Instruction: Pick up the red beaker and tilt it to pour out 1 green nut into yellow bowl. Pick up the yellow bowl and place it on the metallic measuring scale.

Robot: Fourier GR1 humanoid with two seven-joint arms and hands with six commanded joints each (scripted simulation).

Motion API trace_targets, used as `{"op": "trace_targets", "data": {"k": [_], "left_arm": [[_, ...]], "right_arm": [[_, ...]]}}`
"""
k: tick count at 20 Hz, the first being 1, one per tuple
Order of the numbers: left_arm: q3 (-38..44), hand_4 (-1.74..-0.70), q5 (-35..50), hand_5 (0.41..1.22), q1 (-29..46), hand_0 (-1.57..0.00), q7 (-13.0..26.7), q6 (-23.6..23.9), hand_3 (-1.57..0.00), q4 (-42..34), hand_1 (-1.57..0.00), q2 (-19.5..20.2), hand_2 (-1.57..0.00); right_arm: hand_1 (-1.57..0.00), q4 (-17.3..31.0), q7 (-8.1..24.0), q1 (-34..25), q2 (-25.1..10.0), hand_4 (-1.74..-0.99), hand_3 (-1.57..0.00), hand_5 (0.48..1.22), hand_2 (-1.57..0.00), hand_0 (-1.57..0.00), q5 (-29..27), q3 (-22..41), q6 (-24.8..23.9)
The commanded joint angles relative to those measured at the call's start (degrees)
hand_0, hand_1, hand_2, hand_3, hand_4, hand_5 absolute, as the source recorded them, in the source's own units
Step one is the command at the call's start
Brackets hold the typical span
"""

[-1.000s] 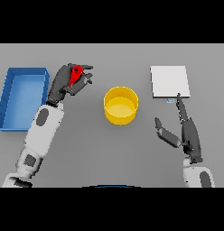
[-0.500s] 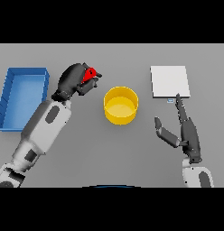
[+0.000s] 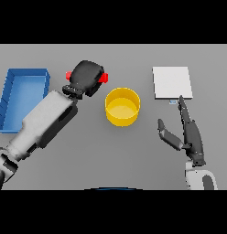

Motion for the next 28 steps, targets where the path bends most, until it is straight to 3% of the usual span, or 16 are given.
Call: {"op": "trace_targets", "data": {"k": [1,5,9,12,20,24,28], "left_arm": [[-1.41,-1.67,-1.24,1.205,-1.06,-1.57,0.15,-1.27,-1.57,0.01,-1.57,0.55,-1.57],[-7.42,-1.70,-4.81,1.215,-6.55,-1.57,-1.84,-7.56,-1.28,2.22,-1.57,0.49,-1.57],[-13.70,-1.72,-8.79,1.218,-10.72,-1.57,-6.54,-10.07,-1.45,5.10,-1.57,0.37,-1.57],[-18.71,-1.73,-12.13,1.220,-13.17,-1.57,-7.08,-12.81,-1.51,6.97,-1.57,-0.38,-1.57],[-27.40,-1.74,-16.92,1.221,-19.60,-1.57,-10.47,-13.47,-1.56,11.83,-1.57,-1.74,-1.57],[-31.53,-1.74,-18.69,1.221,-23.40,-1.57,-11.89,-16.01,-1.57,14.37,-1.57,-3.12,-1.57],[-36.02,-1.73,-20.54,1.221,-25.48,-1.57,-14.09,-15.58,-1.57,14.80,-1.57,-3.29,-1.57]], "right_arm": [[0.00,0.04,-0.24,-0.18,0.25,-1.283,0.00,0.702,0.00,0.00,-0.47,-0.06,0.13],[0.00,1.20,-1.18,0.02,1.37,-1.292,0.00,0.678,0.00,0.00,-1.38,-0.37,-0.18],[0.00,1.58,-1.70,-0.51,1.85,-1.294,0.00,0.653,0.00,0.00,-3.46,-1.25,0.28],[0.00,1.45,-2.09,-0.50,2.18,-1.291,0.00,0.640,0.00,0.00,-3.12,-0.93,0.04],[0.00,1.67,-1.15,0.15,2.23,-1.276,0.00,0.593,0.00,0.00,-0.94,-0.63,-1.53],[0.00,2.30,-0.86,-0.59,2.27,-1.236,0.00,0.582,0.00,0.00,0.90,-0.38,-2.85],[0.00,2.08,-0.64,-0.72,2.28,-1.204,0.00,0.591,0.00,0.00,0.97,-0.18,-2.68]]}}
